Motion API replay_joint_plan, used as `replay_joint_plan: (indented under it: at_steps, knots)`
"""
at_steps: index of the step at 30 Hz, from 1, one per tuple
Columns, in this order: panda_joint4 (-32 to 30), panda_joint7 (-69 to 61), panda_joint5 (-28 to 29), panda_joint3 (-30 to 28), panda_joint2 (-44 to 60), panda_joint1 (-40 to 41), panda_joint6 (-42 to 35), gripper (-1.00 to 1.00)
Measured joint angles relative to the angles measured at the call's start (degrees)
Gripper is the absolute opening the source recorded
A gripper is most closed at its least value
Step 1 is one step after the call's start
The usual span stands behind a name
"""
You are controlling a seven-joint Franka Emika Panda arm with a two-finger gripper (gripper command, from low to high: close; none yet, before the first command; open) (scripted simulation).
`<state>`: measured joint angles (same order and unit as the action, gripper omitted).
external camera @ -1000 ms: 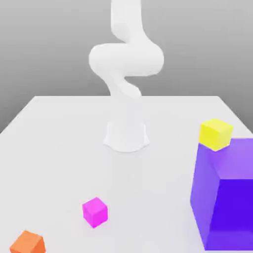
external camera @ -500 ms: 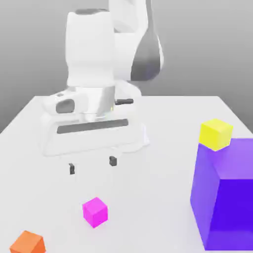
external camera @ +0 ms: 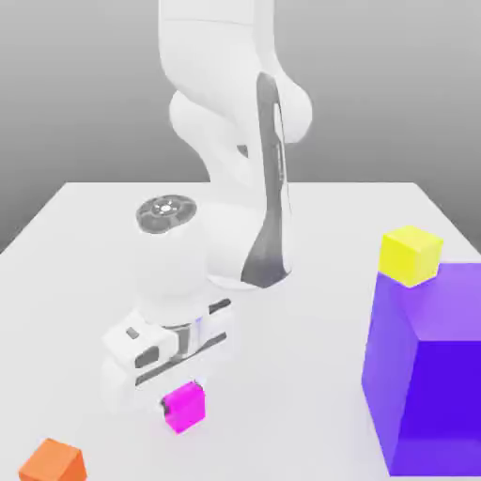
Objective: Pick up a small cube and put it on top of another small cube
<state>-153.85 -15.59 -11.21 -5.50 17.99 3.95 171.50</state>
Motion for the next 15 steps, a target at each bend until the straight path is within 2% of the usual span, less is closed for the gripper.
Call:
replay_joint_plan:
  at_steps: [3,8,15]
  knots:
    - [-0.2,0.4,0.6,-0.3,-0.8,-0.2,-0.6,-1.0]
    - [-2.1,5.1,6.8,-4.1,-10.5,-2.5,-8.3,-1.0]
    - [9.8,9.3,11.4,-0.5,-15.1,-10.5,-22.6,-1.0]
